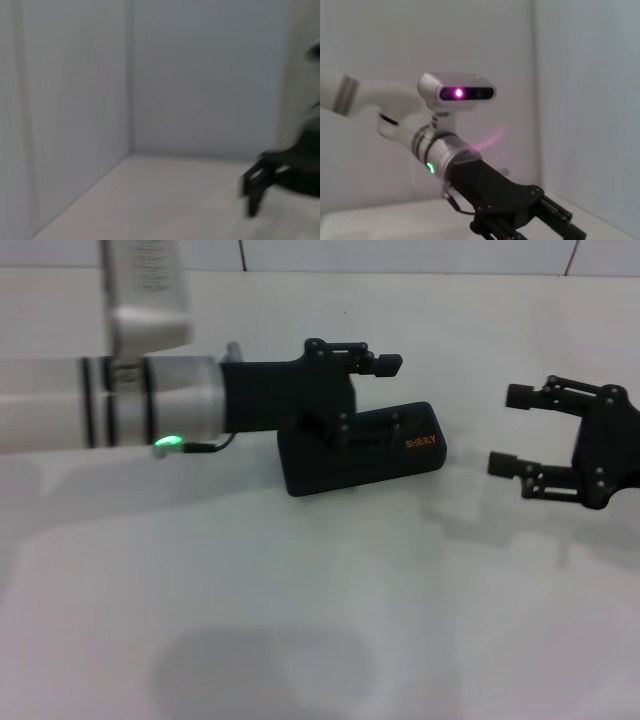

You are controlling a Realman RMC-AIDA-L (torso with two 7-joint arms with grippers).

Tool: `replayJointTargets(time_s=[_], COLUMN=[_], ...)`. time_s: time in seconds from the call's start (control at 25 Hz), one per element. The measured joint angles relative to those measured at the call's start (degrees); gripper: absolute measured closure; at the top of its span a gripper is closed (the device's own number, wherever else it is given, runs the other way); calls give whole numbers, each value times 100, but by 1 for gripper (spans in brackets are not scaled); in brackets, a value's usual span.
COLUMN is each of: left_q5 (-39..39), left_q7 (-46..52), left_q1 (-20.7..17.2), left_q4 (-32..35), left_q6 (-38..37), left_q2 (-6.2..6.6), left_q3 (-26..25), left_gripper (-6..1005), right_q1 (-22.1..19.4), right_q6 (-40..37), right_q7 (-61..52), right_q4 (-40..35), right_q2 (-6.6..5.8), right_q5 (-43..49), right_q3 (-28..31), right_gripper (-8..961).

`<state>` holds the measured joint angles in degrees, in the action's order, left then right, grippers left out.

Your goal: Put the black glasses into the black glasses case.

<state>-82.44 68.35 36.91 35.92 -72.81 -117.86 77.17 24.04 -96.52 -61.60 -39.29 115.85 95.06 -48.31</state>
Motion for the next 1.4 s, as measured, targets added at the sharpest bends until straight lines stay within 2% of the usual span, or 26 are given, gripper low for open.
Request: replayJointTargets(time_s=[0.2,0.28,0.36,0.6,0.76,1.08,1.4], left_q5=[27,24,40,66,74,77,73], left_q7=[-298,-424,-624,-1084,-1279,-1318,-1335], left_q1=[-743,-943,-1137,-1533,-1633,-1701,-1753], left_q4=[605,652,633,577,357,296,289], left_q6=[-981,-1194,-1489,-1850,-1878,-2210,-2269], left_q2=[32,34,30,-88,-110,26,32], left_q3=[-572,-762,-1000,-1307,-1444,-1605,-1780], left_gripper=[368,367,365,363,364,366,367], right_q1=[306,356,576,959,1112,1166,1163], right_q6=[-501,-525,-472,-310,-281,-191,-186], right_q7=[325,370,560,869,978,1159,1310], right_q4=[254,320,578,1021,1191,1390,1491], right_q2=[11,9,13,21,26,34,35], right_q5=[-62,-74,-86,-94,-100,-170,-173], right_q3=[-88,-109,-145,-144,-143,-143,-143], right_gripper=[180,178,177,180,182,183,183])
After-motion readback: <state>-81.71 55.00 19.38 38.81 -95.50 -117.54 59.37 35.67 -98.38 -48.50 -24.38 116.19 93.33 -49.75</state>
